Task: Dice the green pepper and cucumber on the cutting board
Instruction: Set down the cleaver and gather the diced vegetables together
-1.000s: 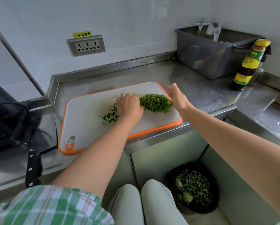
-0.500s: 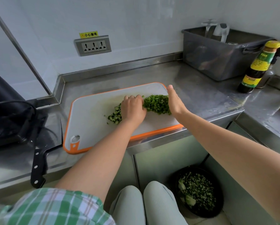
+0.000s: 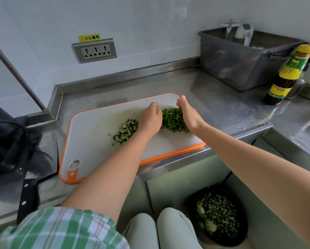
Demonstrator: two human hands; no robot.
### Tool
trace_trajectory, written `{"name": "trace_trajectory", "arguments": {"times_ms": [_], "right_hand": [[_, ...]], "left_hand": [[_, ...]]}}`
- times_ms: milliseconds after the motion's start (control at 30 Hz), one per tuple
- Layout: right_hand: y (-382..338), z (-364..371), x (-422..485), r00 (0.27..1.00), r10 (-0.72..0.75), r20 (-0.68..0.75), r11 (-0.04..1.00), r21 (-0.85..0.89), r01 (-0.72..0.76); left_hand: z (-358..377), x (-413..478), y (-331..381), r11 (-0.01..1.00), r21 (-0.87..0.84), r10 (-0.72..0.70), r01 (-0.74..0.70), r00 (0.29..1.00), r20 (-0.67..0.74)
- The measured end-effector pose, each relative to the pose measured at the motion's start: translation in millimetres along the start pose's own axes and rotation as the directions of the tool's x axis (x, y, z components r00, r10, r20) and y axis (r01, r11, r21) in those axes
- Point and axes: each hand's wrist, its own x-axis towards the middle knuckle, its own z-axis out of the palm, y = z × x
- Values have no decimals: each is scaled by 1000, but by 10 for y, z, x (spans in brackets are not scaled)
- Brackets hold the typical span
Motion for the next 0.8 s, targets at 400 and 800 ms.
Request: {"name": "trace_trajectory", "arguments": {"times_ms": [400,800], "right_hand": [[-72,-26,-27,998,-44,-41,997,59,46],[-73,118,-279,997,-69,-42,997,-28,68]], "left_hand": [[-158,-48,-80,987,-126,89,-103,990,-110],[-201,-362,-100,914,404,86,-48,993,-76]]}}
